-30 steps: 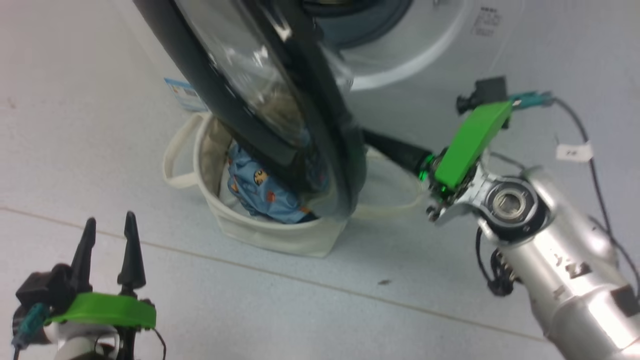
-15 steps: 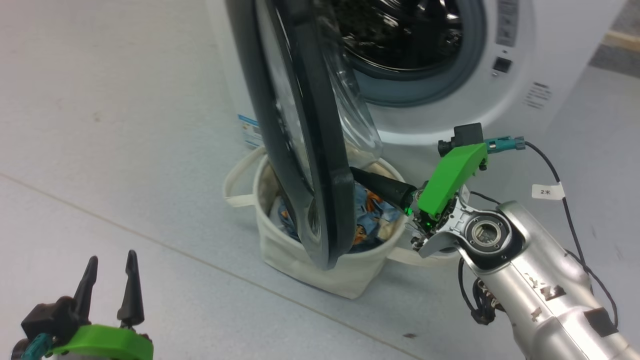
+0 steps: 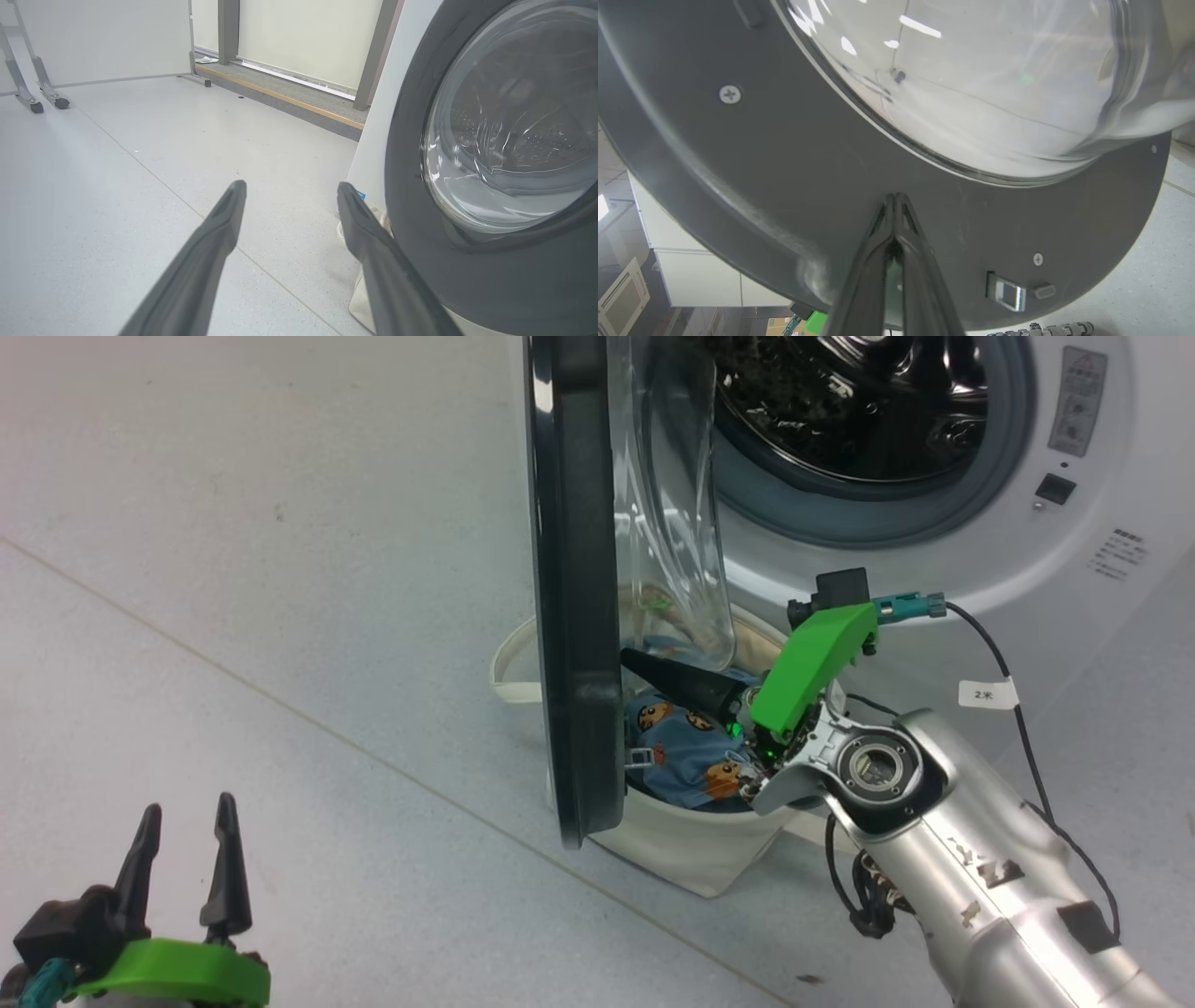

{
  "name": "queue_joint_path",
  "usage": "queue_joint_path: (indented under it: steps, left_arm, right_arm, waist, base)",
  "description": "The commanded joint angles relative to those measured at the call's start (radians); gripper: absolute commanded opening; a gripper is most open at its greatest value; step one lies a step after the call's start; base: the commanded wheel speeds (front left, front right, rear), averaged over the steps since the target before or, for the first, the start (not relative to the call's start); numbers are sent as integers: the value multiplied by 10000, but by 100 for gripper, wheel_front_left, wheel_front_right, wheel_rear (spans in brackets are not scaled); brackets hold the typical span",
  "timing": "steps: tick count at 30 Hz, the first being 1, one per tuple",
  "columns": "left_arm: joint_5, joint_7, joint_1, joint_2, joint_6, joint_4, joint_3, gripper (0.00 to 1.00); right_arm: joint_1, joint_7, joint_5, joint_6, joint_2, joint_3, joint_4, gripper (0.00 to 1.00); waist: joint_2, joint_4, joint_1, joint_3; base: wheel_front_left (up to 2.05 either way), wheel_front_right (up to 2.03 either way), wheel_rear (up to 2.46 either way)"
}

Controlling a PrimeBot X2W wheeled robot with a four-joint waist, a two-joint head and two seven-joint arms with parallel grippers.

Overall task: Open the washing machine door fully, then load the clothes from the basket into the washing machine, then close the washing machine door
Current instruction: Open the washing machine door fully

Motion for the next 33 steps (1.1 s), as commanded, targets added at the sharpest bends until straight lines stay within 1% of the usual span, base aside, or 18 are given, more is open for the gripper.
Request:
queue_joint_path:
  steps: [1,10,13,15,16,17,18,21,24,25,28,30,33]
  left_arm:
    - [-50,-118,-103,227,86,-407,366,100]
    - [-159,-118,188,202,222,-811,624,100]
    - [-136,-118,187,192,220,-820,571,100]
    - [-112,-118,163,198,209,-773,498,100]
    - [-97,-118,147,213,202,-735,454,100]
    - [-85,-118,125,230,193,-690,409,100]
    - [-74,-118,98,249,185,-640,362,100]
    - [-42,-101,23,326,157,-482,216,100]
    - [-26,-66,-20,427,136,-369,115,100]
    - [-26,-66,-20,427,136,-369,115,100]
    - [-87,-66,-1,487,133,-350,129,100]
    - [-183,-40,4,471,136,-360,158,100]
    - [-229,-20,33,468,144,-451,131,100]
  right_arm:
    - [-511,12,67,12,255,65,-247,0]
    - [-885,-8,276,12,528,198,5,0]
    - [-788,-166,283,12,503,90,-111,0]
    - [-626,-421,205,12,371,-52,-267,0]
    - [-503,-577,155,12,285,-128,-365,21]
    - [-362,-728,101,12,188,-198,-478,68]
    - [-199,-876,40,12,73,-261,-594,99]
    - [394,-1389,-211,12,-334,-439,-1046,100]
    - [1119,-2133,-658,12,-784,-608,-1637,100]
    - [1119,-2133,-658,12,-784,-608,-1637,100]
    - [1845,-3043,-1152,12,-1149,-819,-2218,100]
    - [2290,-3816,-1781,12,-1508,-953,-2486,100]
    - [2874,-5157,-3462,12,-2174,-877,-2591,100]
  waist:
    - [1,58,-3,87]
    - [1,152,-3,246]
    - [1,111,-3,152]
    - [1,62,-3,55]
    - [1,31,-3,-6]
    - [1,4,-3,-53]
    - [1,-31,-3,-116]
    - [1,-141,-3,-309]
    - [1,-292,-3,-477]
    - [1,-292,-3,-477]
    - [1,-560,-3,-548]
    - [1,-704,-3,-612]
    - [1,-888,-3,-703]
  base:
    - [0,0,0]
    - [0,0,0]
    - [0,0,0]
    - [0,0,0]
    - [0,0,0]
    - [0,0,0]
    - [0,0,0]
    - [0,0,0]
    - [0,0,0]
    - [0,0,0]
    - [0,0,0]
    - [0,0,0]
    - [0,0,0]
